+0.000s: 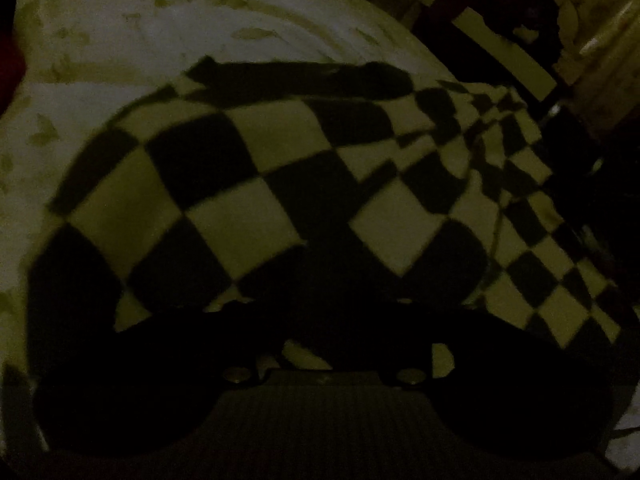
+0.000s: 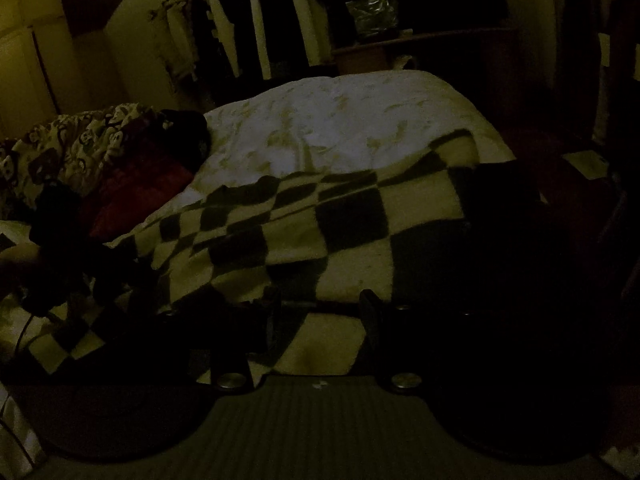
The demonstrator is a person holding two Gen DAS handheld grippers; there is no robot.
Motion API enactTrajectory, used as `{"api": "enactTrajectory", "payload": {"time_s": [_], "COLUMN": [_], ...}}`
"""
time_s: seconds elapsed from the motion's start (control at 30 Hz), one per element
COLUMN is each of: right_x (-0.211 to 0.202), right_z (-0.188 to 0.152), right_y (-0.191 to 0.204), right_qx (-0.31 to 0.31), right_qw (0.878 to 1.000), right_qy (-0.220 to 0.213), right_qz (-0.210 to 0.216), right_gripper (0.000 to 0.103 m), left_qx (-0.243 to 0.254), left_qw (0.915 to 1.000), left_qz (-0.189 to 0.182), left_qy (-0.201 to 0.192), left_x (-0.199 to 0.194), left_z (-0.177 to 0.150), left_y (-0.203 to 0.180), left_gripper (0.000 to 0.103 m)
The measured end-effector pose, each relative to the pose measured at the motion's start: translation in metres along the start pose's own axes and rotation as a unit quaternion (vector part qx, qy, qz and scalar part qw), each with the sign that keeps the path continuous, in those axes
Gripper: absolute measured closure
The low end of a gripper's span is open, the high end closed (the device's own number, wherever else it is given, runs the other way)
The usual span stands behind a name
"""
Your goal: Fold small clothes
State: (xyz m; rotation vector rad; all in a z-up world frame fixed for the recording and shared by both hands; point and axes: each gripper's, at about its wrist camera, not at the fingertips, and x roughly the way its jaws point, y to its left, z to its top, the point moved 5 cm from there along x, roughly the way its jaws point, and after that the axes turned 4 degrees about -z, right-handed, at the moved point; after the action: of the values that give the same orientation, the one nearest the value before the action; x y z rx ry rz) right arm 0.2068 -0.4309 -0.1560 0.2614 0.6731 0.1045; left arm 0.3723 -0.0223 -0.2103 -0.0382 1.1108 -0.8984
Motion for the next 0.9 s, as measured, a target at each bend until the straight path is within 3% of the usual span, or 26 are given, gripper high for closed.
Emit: {"api": "enactTrajectory", "payload": {"time_s": [0.07,0.2,0.33,0.4,0.5,0.6,0.63,0.7,0.77,0.83,0.9], "right_x": [0.001,0.001,-0.001,0.0,0.007,0.015,0.018,0.028,0.041,0.058,0.065], "right_z": [0.0,-0.001,0.0,0.003,0.009,0.017,0.019,0.02,0.017,0.012,0.007], "right_y": [0.0,-0.001,-0.002,-0.001,0.0,0.01,0.016,0.027,0.029,0.018,0.008], "right_qx": [0.0,0.002,-0.004,-0.011,-0.009,-0.053,-0.082,-0.148,-0.188,-0.189,-0.172], "right_qw": [1.0,1.0,1.0,1.0,1.0,0.998,0.995,0.987,0.979,0.975,0.978], "right_qy": [-0.001,-0.004,-0.011,-0.015,-0.022,-0.041,-0.048,-0.052,-0.034,-0.003,-0.001], "right_qz": [0.0,-0.001,-0.004,-0.004,-0.001,-0.008,-0.014,-0.036,-0.071,-0.116,-0.117], "right_gripper": [0.028,0.028,0.028,0.028,0.028,0.028,0.028,0.028,0.028,0.028,0.028], "left_qx": [-0.011,-0.019,-0.01,-0.002,-0.019,-0.041,-0.047,-0.067,-0.072,-0.069,-0.059], "left_qw": [0.9999,0.9994,0.9948,0.9905,0.9875,0.988,0.9872,0.9835,0.9796,0.9777,0.9749], "left_qz": [-0.001,0.016,0.039,0.086,0.125,0.132,0.138,0.158,0.179,0.192,0.21], "left_qy": [-0.001,-0.022,-0.094,-0.108,-0.093,-0.069,-0.066,-0.057,-0.055,-0.049,-0.046], "left_x": [0.0,-0.016,-0.056,-0.062,-0.053,-0.032,-0.026,-0.018,-0.014,-0.01,-0.011], "left_z": [-0.001,0.011,0.05,0.069,0.083,0.08,0.077,0.072,0.065,0.058,0.053], "left_y": [0.001,-0.007,-0.013,-0.005,0.014,0.025,0.029,0.036,0.044,0.046,0.049], "left_gripper": [0.093,0.094,0.094,0.094,0.094,0.092,0.089,0.06,0.046,0.04,0.026]}}
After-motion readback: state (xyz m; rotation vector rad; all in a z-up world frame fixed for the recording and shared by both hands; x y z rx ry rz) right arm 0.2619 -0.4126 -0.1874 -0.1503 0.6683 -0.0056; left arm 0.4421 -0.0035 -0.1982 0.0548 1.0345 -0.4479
